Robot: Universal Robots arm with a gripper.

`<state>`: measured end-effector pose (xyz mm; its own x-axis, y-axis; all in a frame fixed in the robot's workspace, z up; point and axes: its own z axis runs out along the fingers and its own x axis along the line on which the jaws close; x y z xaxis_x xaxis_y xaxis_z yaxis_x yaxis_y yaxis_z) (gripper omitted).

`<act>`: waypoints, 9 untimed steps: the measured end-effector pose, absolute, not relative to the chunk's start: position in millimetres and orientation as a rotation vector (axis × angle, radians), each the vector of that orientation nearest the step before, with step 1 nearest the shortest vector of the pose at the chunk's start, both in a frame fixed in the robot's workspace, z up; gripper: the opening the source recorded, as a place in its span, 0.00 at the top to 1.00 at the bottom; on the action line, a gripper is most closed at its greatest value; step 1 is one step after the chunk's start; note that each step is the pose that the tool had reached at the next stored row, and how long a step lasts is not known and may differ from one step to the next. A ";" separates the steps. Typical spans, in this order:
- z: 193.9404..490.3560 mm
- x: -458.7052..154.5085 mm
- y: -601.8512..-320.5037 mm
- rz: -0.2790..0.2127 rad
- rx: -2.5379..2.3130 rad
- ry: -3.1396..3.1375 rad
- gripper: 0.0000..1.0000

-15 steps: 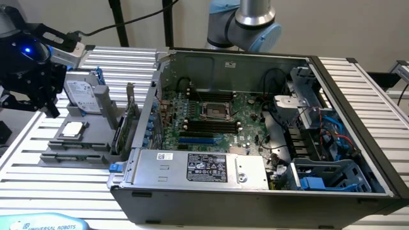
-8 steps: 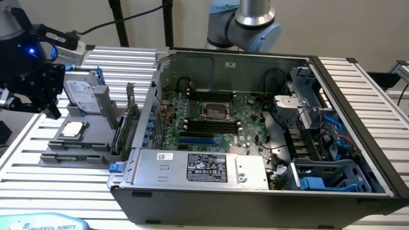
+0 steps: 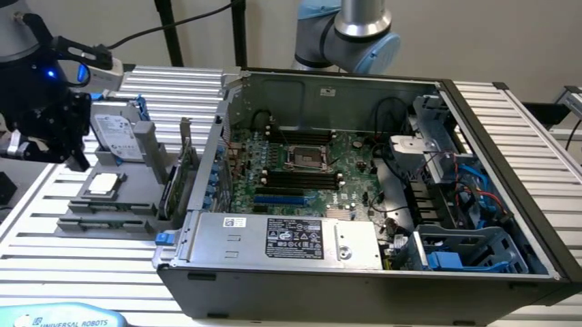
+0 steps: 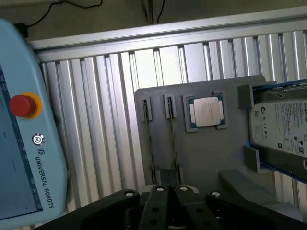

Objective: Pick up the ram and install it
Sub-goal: 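Pick up the ram and move it above insertion slot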

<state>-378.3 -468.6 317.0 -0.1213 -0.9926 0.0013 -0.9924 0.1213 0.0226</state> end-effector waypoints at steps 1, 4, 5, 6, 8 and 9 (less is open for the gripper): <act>316.2 -378.1 -468.6 -0.024 2.082 -2.332 0.89; 313.4 -376.4 -468.6 -0.023 2.102 -2.315 0.89; 312.2 -375.8 -468.6 -0.022 2.107 -2.311 0.89; 311.2 -375.2 -468.6 -0.022 2.112 -2.306 0.89; 308.7 -374.4 -468.6 -0.021 2.124 -2.296 0.89; 307.5 -374.1 -468.6 -0.021 2.131 -2.289 0.89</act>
<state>-374.1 -468.6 307.5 -0.0715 -0.9974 0.0010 -0.9973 0.0715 0.0193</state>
